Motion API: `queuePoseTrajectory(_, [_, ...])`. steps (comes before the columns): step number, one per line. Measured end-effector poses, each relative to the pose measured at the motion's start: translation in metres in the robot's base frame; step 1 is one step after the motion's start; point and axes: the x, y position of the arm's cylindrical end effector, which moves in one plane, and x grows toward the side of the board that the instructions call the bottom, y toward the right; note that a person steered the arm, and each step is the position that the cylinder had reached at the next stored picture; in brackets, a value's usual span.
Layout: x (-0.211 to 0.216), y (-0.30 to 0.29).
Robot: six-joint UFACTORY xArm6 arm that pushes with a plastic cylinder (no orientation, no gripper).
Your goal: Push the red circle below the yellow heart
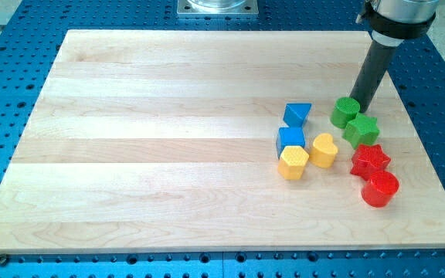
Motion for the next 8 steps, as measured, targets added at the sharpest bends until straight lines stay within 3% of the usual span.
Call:
queuePoseTrajectory(4, [-0.003, -0.042])
queuePoseTrajectory(6, [-0.036, 0.075])
queuePoseTrajectory(7, [-0.004, 0.099])
queuePoseTrajectory(8, [0.067, 0.098])
